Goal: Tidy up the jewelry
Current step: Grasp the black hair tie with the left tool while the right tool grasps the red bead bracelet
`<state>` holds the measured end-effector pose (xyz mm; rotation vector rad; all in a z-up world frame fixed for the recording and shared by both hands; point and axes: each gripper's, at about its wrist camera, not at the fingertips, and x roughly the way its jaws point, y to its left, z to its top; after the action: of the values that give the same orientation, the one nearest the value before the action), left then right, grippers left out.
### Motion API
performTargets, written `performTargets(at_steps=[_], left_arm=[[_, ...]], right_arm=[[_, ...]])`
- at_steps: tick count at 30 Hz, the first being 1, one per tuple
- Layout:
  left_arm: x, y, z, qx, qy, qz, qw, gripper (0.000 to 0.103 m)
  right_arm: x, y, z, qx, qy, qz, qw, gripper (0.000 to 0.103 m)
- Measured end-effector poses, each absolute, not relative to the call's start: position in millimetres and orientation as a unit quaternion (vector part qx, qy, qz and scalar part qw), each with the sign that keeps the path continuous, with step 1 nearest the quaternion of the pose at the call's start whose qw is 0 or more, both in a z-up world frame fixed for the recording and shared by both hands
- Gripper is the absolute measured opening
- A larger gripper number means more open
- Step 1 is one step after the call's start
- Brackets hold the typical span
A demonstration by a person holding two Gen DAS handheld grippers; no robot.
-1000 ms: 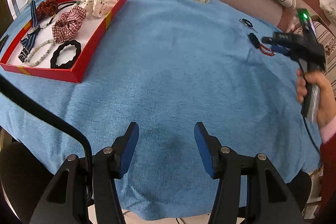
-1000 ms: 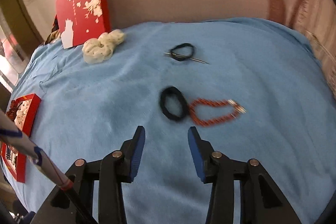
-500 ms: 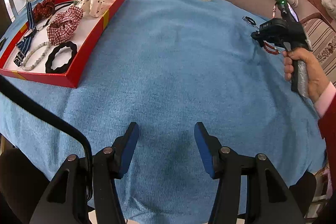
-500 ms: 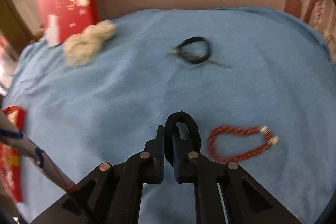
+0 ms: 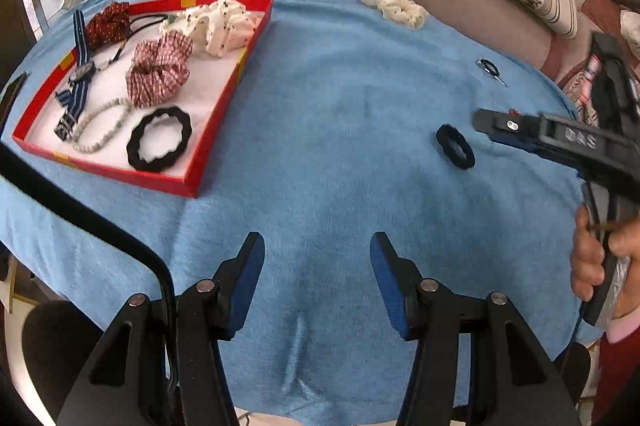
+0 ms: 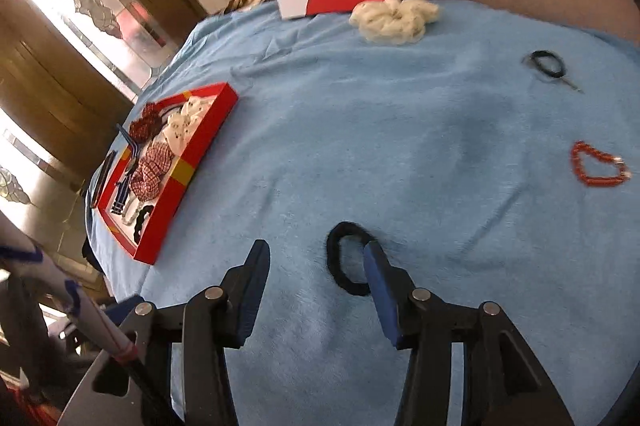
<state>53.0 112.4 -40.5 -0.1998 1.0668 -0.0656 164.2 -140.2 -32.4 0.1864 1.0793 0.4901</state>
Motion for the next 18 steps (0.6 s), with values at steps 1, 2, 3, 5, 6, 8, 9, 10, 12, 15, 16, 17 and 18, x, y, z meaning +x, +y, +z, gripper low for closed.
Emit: performTargets(at_steps=[1, 2, 3, 5, 6, 8, 9, 10, 12, 15, 16, 17, 18], left_arm=[[55.4, 112.6, -39.1, -0.096, 0.509, -0.036, 0.855, 0.054], [58.5, 112.1, -38.3, -0.097, 0.51, -0.041, 0.854, 0.054], [64.6, 109.8, -37.8, -0.099, 0.512, -0.05, 0.852, 0.054], [75.2, 103.4, -37.1, -0.099, 0.516, -0.064, 0.848, 0.054], [84.0, 96.5, -36.2, -0.097, 0.518, -0.076, 0.846, 0.054], [100.6, 82.1, -34.9, -0.088, 0.517, -0.103, 0.845, 0.054], [108.7, 76.0, -35.6, -0.084, 0.517, -0.113, 0.844, 0.054], [117.0, 69.3, -36.6, -0.082, 0.519, -0.124, 0.842, 0.054], [134.8, 55.4, -41.5, -0.082, 0.526, -0.143, 0.834, 0.053], [158.6, 36.0, -51.6, -0.078, 0.534, -0.159, 0.827, 0.053], [163.7, 31.3, -54.8, -0.076, 0.537, -0.162, 0.824, 0.053], [168.7, 26.7, -57.8, -0.078, 0.54, -0.167, 0.822, 0.053], [174.8, 20.9, -62.2, -0.083, 0.542, -0.176, 0.817, 0.053]], right_arm=[[162.6, -149.8, -28.1, 0.093, 0.501, 0.223, 0.831, 0.053], [161.9, -162.1, -24.1, 0.099, 0.494, 0.211, 0.837, 0.053], [160.6, -173.7, -20.4, 0.105, 0.488, 0.195, 0.844, 0.053], [162.1, -207.3, -16.8, 0.116, 0.479, 0.146, 0.858, 0.053], [164.1, -220.2, -16.0, 0.12, 0.478, 0.126, 0.861, 0.053], [168.7, -253.9, -17.6, 0.125, 0.475, 0.074, 0.868, 0.053], [170.4, -265.8, -18.5, 0.127, 0.474, 0.057, 0.87, 0.053], [173.3, -281.6, -19.7, 0.131, 0.474, 0.038, 0.87, 0.053], [180.9, -300.4, -24.3, 0.136, 0.477, 0.013, 0.868, 0.053], [195.0, -313.1, -32.3, 0.133, 0.48, -0.013, 0.867, 0.053], [199.0, -314.6, -34.9, 0.133, 0.481, -0.019, 0.867, 0.053], [205.2, -317.2, -38.8, 0.135, 0.482, -0.026, 0.865, 0.053], [210.2, -319.9, -42.6, 0.137, 0.483, -0.03, 0.864, 0.053]])
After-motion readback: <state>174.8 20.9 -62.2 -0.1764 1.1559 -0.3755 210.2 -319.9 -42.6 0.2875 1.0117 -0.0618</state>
